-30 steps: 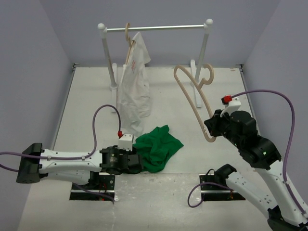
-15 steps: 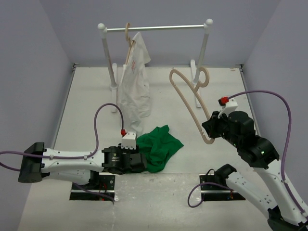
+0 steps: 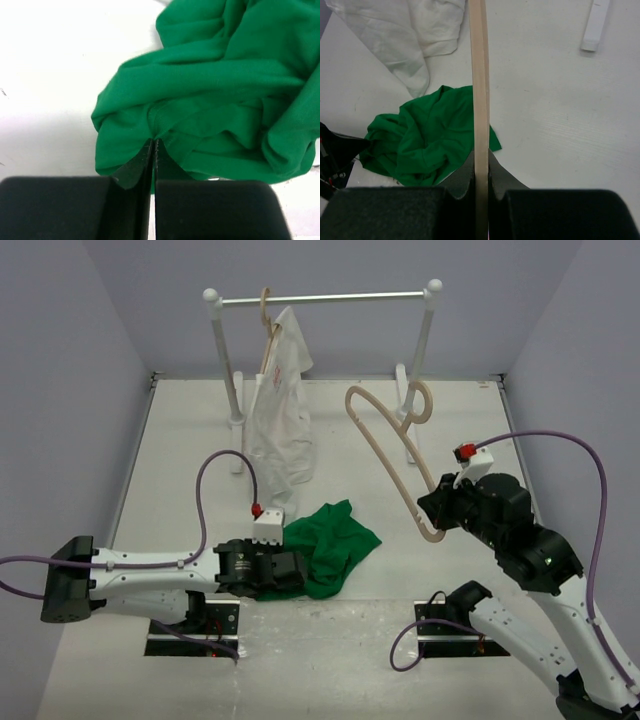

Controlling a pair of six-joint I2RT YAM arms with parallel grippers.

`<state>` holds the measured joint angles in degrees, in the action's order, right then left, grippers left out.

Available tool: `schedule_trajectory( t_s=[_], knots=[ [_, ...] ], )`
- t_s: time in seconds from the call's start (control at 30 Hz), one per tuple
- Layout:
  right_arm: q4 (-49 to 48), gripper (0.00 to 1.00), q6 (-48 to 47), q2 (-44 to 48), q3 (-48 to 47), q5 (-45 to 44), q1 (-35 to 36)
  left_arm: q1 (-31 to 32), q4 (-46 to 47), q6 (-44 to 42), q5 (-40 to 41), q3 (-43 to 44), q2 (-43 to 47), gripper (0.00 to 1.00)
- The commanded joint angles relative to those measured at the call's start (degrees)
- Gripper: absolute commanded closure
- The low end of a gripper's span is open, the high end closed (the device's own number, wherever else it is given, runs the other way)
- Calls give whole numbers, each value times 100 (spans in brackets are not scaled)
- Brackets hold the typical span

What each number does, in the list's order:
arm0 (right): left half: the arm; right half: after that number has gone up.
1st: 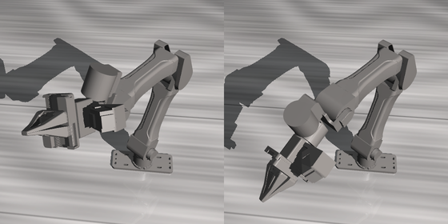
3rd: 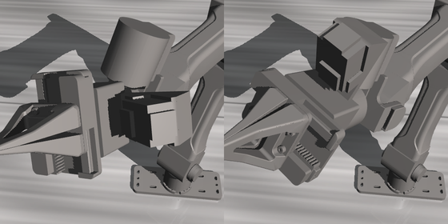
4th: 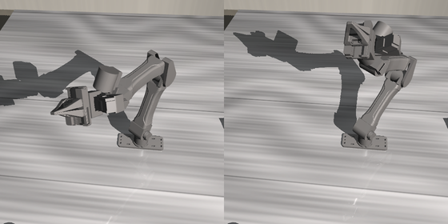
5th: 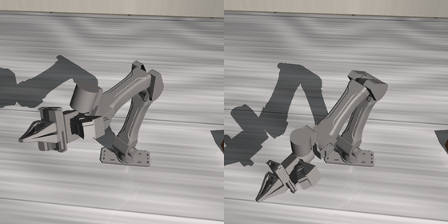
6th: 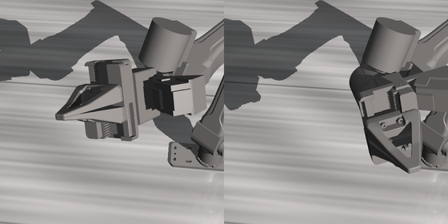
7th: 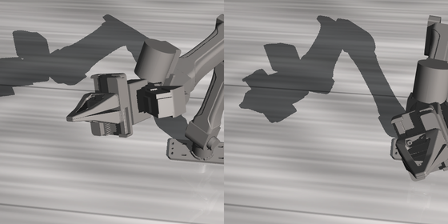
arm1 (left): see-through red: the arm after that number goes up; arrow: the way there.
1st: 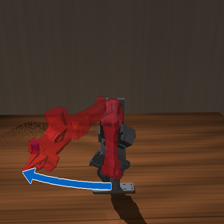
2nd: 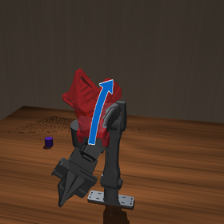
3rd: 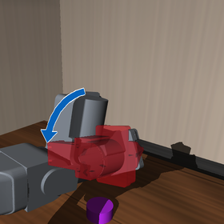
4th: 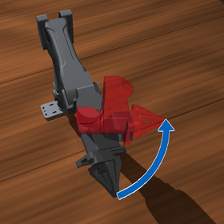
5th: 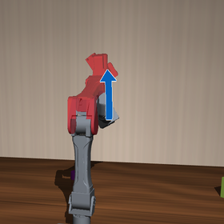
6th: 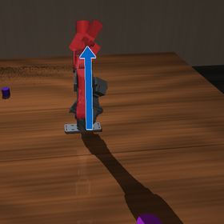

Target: Place the t-shirt on the hanger

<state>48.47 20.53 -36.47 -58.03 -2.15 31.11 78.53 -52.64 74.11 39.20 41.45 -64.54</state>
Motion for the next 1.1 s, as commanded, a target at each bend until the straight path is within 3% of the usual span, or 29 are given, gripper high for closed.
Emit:
schedule_trajectory(
  t_s=[0.0, 0.13, 0.33, 0.47, 0.53, 0.7, 0.83, 1.07],
  knots=[
    [-148, 100, -50, 251, 1, 179, 9, -537, 185, -625, 486, 544, -23, 100],
    [-3, 100, -82, 366, -38, 179, 8, -940, 542, -1329, 399, 789, 193, 100],
    [117, 100, -299, 730, -57, 1177, 9, -1037, 384, -1979, 687, 1800, 187, 100],
    [22, 100, -497, 1080, 29, 2409, 4, -1847, 566, -2610, 565, 2112, 231, 100],
    [-114, 100, -617, 1276, 131, 3046, 9, -2504, 1236, -3122, -93, 2121, 274, 100],
    [261, 100, -779, 1084, -59, 3247, 9, -3165, 1646, -3804, -787, 2847, 0, 100],
    [606, 100, -968, 861, -295, 3104, 9, -3319, 1536, -4142, -1134, 3579, -270, 100],
    [898, 100, -1025, 843, -495, 2731, 9, -3687, 1389, -4347, -1468, 3856, -578, 100]
  ],
)
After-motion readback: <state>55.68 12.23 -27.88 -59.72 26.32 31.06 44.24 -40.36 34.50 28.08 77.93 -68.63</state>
